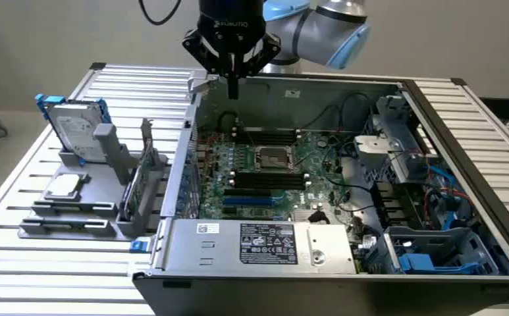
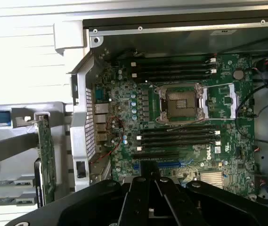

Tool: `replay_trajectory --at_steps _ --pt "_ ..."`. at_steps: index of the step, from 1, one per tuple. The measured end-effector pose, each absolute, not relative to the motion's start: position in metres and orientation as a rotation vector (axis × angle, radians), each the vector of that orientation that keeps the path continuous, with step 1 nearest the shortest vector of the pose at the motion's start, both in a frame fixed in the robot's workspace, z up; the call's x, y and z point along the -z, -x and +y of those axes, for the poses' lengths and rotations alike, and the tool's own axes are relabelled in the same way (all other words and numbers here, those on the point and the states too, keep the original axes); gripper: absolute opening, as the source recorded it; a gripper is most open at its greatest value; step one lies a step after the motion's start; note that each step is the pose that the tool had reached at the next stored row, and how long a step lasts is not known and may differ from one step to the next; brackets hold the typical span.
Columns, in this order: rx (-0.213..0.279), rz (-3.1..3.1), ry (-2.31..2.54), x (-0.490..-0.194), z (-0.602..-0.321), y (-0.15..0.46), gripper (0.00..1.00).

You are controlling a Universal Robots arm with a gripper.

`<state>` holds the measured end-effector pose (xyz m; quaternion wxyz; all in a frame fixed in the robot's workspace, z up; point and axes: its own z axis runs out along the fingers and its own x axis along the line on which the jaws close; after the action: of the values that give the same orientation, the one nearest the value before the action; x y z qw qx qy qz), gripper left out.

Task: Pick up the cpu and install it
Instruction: 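Reach for the cpu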

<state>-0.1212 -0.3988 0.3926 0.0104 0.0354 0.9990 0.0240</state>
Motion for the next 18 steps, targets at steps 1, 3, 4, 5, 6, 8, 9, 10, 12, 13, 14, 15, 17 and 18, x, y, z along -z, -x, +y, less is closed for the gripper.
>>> replay_trajectory --at_steps 1,3,4,5,6,8,9,10,12,13,14,15,17,18 --pt "-0.075 3.118 -0.11 -0.393 -0.399 0.121 0.11" --pt "-0.075 3.118 -0.11 -0.393 -0.399 0.121 0.11" --pt "-0.075 3.118 -0.11 -0.393 -0.399 0.121 0.11" --pt "-0.075 3.118 -0.11 -0.393 -0.399 0.121 0.11" --pt "-0.075 3.118 -0.11 -0.393 -0.399 0.121 0.11" --pt "-0.075 3.118 -0.11 -0.393 -0.399 0.121 0.11" --pt "-0.075 3.118 -0.11 -0.393 -0.399 0.121 0.11" --pt "-0.074 3.118 -0.11 -0.393 -0.399 0.124 0.11" --pt "-0.075 3.12 -0.111 -0.393 -0.399 0.133 0.11" --pt "-0.075 3.123 -0.111 -0.392 -0.399 0.138 0.11" --pt "-0.075 3.126 -0.111 -0.392 -0.399 0.142 0.11" --pt "-0.075 3.129 -0.111 -0.392 -0.399 0.147 0.11" --pt "-0.074 3.135 -0.112 -0.392 -0.399 0.155 0.11" --pt "-0.074 3.139 -0.112 -0.392 -0.399 0.16 0.11"
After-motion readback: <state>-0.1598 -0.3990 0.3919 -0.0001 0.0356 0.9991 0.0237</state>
